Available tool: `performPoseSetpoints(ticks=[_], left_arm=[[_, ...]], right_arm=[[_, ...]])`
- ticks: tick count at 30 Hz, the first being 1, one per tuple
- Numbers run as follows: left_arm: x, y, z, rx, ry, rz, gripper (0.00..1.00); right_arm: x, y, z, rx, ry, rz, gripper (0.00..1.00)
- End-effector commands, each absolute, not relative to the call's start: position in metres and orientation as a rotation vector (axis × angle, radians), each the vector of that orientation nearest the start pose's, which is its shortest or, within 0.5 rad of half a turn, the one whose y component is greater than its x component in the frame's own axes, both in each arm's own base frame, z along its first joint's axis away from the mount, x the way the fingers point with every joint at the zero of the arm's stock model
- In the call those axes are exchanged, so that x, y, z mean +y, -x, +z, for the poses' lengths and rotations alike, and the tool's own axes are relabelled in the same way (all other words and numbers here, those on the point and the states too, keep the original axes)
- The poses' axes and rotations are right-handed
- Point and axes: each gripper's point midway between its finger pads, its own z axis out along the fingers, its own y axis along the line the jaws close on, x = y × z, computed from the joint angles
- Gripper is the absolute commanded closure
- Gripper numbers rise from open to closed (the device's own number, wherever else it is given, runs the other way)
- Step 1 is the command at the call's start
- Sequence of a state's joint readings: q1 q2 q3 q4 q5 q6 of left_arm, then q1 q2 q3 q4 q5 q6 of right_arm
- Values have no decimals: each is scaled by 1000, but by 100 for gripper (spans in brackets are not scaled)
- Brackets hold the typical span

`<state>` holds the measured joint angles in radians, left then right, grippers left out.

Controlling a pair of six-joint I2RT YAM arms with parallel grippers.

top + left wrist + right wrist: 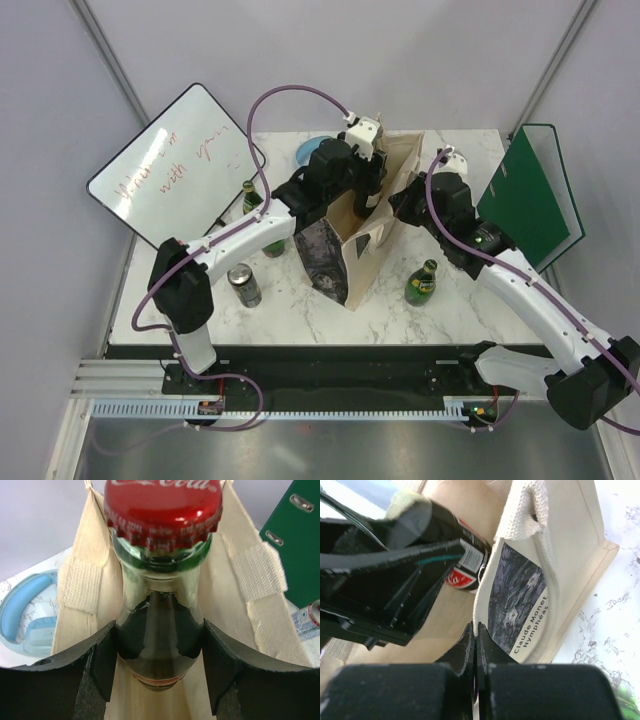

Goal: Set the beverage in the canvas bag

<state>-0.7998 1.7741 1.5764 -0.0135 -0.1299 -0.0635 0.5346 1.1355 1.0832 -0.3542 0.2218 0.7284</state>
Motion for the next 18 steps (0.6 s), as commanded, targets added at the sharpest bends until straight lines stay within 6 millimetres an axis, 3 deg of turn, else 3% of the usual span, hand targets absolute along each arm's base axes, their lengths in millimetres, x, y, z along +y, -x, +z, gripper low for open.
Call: performPoseSetpoints(ticks=[1,6,11,18], left_arm=[[-391,-405,463,1226,-328,-683,98],[-404,-413,464,1190,-334,-690,98],[-418,-422,452,1131,-357,-649,98],[-431,-428,410,1157,-387,-652,98]], right_arm=[[190,-325,295,1907,-304,698,100],[190,-325,295,1905,-293,699,100],[192,-324,293,1911,-278,710,100],[192,-323,300,1888,-256,712,100]])
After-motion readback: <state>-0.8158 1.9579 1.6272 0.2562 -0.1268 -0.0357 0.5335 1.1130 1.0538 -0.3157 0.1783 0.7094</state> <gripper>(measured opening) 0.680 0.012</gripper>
